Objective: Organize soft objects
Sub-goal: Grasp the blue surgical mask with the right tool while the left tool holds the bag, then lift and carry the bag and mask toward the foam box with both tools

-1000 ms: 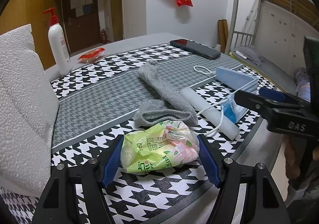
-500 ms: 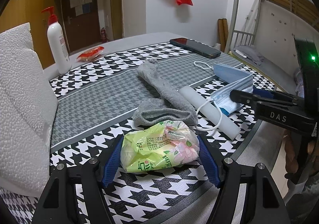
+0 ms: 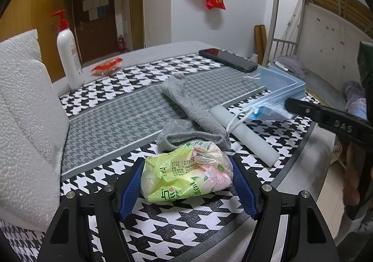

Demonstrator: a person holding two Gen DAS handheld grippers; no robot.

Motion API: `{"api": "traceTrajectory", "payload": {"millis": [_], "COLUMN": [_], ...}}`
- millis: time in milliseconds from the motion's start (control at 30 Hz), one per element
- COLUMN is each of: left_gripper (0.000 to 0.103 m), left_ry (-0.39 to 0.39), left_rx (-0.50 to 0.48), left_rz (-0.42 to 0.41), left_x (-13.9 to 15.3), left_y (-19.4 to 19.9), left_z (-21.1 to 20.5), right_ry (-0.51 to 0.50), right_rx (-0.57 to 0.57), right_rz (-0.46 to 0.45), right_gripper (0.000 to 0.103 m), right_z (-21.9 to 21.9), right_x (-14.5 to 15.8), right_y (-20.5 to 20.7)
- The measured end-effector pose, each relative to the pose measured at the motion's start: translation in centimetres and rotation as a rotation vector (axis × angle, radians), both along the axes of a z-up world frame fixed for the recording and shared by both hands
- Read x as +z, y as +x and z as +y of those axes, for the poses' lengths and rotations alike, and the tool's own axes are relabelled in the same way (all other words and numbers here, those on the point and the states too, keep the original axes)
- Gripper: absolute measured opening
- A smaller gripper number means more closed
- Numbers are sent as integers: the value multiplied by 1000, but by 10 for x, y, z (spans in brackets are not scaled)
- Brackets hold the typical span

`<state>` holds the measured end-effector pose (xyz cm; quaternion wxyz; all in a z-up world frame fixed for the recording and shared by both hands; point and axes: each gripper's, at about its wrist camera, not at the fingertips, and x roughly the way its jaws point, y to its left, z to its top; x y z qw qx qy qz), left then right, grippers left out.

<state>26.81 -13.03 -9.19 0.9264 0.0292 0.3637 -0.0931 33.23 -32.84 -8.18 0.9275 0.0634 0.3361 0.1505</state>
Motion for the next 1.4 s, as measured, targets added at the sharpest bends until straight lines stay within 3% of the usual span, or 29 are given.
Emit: {"api": "traceTrajectory", "payload": {"millis": [433, 1400], "left_gripper": [73, 73], "left_ry": [-11, -24], "left_rx": [-12, 47], "left_rz": [-100, -263], "left_x": [37, 83], "left_y": [-33, -98], "left_z": [5, 50], "right_ry": [7, 5], "right_rx": [0, 25], "right_rz": [-77, -204], "right_gripper": [21, 21], "right_z": [3, 36], "right_x": [35, 74], "right_y": [-32, -92]}}
